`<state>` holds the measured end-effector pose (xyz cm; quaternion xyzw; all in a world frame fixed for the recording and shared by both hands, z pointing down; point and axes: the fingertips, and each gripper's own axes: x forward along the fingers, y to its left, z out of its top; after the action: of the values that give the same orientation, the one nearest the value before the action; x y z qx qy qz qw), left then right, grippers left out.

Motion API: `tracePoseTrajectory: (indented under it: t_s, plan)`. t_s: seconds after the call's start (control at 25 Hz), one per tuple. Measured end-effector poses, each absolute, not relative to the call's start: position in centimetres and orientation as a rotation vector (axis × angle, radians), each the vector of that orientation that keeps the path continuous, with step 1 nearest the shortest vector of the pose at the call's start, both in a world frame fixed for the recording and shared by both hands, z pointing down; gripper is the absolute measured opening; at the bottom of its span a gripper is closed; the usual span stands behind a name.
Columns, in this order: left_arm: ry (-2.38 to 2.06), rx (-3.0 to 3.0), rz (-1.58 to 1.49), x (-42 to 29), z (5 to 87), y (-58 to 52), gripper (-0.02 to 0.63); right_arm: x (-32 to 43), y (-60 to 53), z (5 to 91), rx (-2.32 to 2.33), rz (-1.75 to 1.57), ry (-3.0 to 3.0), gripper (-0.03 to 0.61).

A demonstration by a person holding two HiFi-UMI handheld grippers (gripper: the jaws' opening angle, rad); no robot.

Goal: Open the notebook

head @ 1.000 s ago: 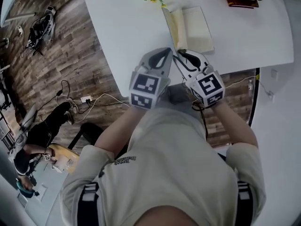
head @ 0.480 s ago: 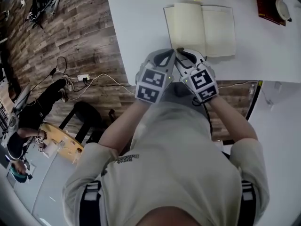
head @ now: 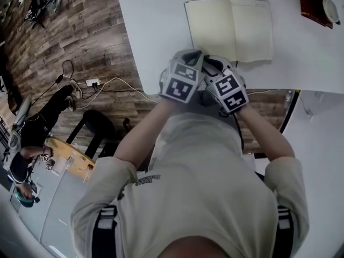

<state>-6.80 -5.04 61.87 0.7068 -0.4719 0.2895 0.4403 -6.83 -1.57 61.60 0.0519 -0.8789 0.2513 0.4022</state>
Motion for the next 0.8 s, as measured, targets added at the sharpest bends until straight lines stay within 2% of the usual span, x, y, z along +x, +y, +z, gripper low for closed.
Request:
tracePoseTrajectory:
  t_s: [0.24, 0.44, 0.68, 0.8]
  plan:
    - [-1.158, 1.759, 0.740, -7.0, 62.1, -4.8, 0.012, -3.9, -2.9, 59.5, 0.173, 0.622, -2.201, 0.116]
    - [-1.157, 1.757, 0.745, -7.1, 62.1, -4.9, 0.012, 3.0, -10.6, 56.9, 0.490, 0.529, -2.227, 0.118]
    - [-1.167, 1.759, 0.738, -6.7, 62.2, -5.2, 0.012, 9.9, -16.4, 60.5, 0.706, 0.646, -2.116, 0.238]
    - [-1.164, 1.761, 0.731, -6.7, 62.1, -5.2, 0.012, 9.8, -16.2, 61.2, 0.709, 0.686, -2.116, 0.258]
